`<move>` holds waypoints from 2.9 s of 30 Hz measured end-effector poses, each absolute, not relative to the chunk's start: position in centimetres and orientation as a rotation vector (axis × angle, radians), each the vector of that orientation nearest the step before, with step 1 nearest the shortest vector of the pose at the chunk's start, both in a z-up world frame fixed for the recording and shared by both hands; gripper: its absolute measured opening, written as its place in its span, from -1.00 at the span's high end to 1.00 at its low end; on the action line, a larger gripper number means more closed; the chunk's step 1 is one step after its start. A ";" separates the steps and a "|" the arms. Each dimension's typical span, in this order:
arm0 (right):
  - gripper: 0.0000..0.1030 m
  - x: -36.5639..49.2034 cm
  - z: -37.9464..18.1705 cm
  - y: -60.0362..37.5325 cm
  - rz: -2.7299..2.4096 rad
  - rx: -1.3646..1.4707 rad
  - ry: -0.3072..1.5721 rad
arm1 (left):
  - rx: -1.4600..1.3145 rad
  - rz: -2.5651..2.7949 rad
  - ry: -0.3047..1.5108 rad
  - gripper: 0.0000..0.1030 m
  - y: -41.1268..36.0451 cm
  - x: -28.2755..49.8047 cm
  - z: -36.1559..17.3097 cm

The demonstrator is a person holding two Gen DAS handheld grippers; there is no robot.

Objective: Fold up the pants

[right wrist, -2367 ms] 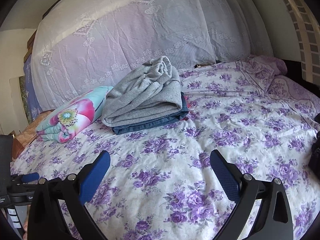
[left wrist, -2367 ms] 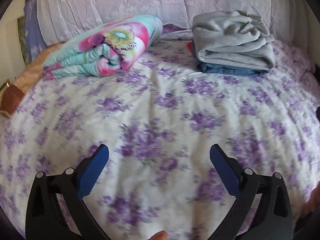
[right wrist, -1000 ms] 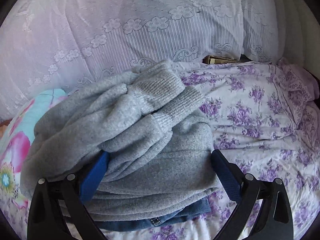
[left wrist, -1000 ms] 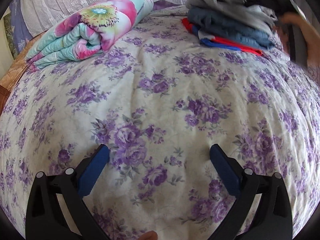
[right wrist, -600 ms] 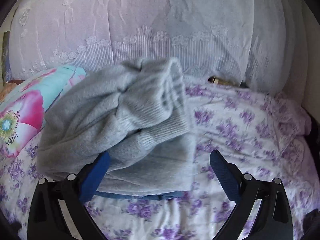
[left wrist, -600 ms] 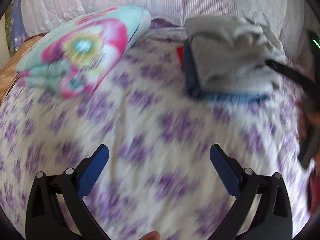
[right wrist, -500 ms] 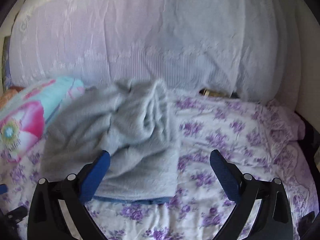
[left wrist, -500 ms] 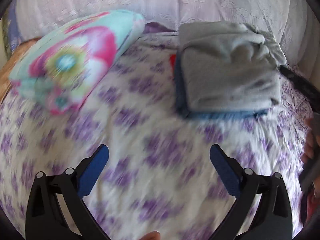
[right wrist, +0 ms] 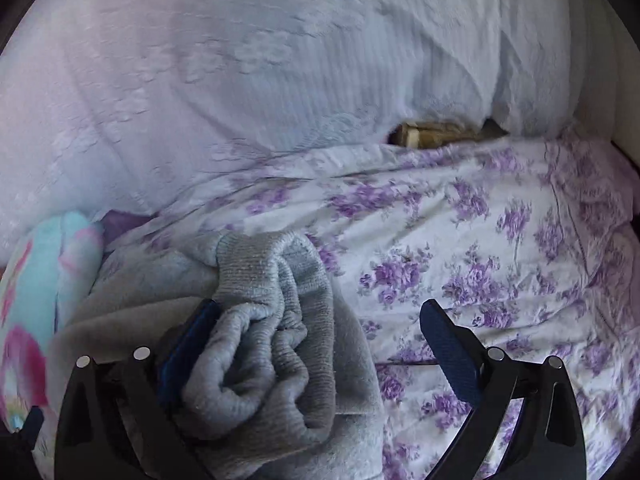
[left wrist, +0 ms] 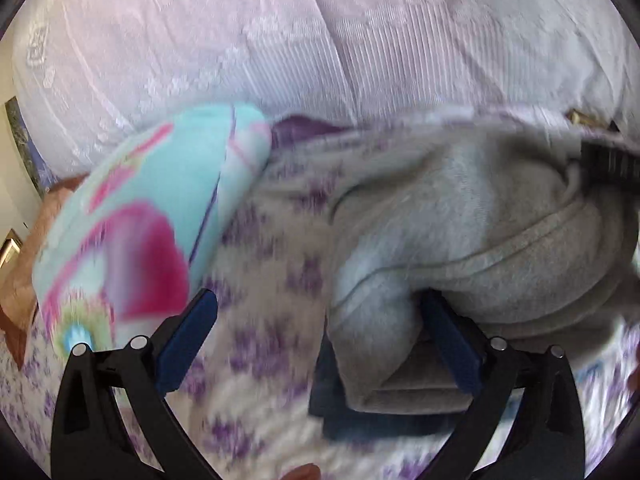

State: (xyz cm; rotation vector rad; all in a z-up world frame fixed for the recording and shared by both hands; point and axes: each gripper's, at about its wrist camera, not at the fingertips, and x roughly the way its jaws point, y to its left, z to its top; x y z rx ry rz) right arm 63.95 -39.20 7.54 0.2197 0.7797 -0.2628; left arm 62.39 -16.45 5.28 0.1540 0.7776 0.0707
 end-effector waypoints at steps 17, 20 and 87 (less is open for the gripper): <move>-0.93 59.7 9.9 -35.5 -0.249 0.037 0.660 | 0.045 0.020 0.872 -0.92 -13.6 58.7 3.1; -0.93 58.3 10.7 -34.8 -0.234 -0.025 0.630 | 0.048 0.041 0.838 -0.92 -12.9 56.8 4.0; -0.93 20.0 4.0 -27.8 0.040 0.020 0.225 | 0.052 -0.017 0.524 -0.92 -7.5 28.4 4.1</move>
